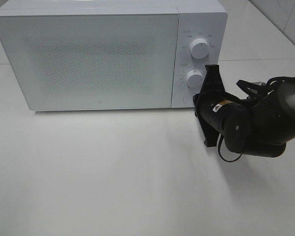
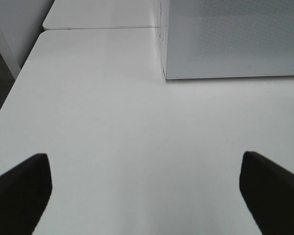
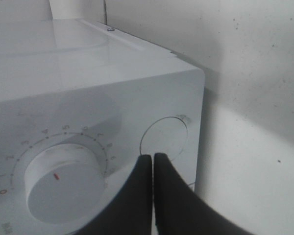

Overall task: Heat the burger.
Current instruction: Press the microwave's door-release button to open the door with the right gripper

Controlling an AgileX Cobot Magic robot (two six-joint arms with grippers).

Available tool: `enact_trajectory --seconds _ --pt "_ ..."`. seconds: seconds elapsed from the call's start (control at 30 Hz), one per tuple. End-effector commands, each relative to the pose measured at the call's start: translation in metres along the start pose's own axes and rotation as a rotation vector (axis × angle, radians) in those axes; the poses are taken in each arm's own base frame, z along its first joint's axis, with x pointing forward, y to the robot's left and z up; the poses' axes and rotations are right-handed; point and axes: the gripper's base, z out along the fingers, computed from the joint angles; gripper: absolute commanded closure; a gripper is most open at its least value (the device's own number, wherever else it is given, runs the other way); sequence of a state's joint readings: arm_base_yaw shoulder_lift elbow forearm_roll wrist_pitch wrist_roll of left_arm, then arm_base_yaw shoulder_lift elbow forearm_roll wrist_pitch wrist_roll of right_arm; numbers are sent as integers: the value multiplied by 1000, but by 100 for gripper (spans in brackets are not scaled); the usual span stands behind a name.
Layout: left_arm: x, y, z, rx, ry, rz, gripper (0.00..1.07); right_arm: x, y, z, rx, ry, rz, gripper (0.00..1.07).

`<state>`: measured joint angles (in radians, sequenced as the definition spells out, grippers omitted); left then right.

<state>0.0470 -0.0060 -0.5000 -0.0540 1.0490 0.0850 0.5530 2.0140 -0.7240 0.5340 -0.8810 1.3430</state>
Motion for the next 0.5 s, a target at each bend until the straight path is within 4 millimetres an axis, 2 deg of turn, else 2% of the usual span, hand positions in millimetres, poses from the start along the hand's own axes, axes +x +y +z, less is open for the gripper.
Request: enact_trajectory --seconds 0.03,0.5 --pt "1 0 -1 -3 -23 -6 10 5 -1 11 13 16 12 107" --pt "1 0 -1 -3 -23 -6 10 1 0 34 1 -10 31 107"
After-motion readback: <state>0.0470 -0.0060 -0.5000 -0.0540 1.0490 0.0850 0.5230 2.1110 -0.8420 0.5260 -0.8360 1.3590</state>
